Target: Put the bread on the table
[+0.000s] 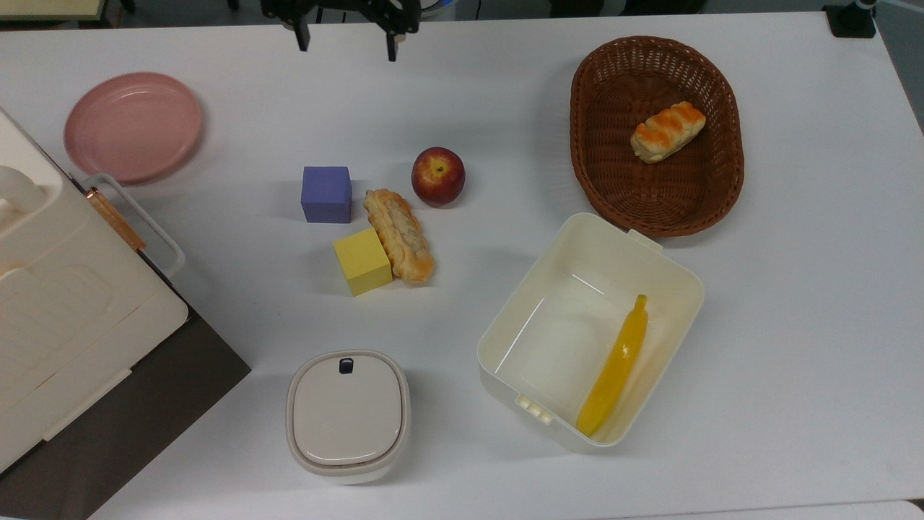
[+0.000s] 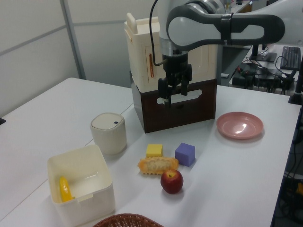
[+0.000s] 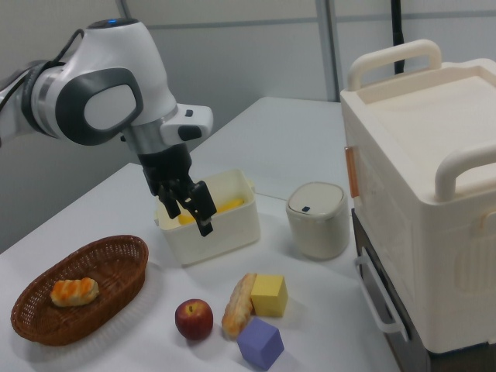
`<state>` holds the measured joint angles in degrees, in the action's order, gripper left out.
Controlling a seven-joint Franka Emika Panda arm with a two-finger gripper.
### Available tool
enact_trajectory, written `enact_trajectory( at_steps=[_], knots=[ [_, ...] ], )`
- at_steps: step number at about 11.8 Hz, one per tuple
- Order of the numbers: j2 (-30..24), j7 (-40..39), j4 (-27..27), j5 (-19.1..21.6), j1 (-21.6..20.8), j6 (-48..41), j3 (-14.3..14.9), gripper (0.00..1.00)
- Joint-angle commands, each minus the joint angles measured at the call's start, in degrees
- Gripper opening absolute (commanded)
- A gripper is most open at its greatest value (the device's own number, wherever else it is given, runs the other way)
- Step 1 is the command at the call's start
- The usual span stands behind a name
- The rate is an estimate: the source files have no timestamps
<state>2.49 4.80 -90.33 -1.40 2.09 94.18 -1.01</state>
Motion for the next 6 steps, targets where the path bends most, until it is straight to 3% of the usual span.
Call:
enact_trajectory(
  at_steps=[1,6],
  knots=[
    [-1.34,0.04,-1.07,1.05,-2.97,-1.71,2.15,1.00],
    [-1.78,0.04,-0.98,1.13,-2.62,-3.74,2.06,1.00]
  ],
)
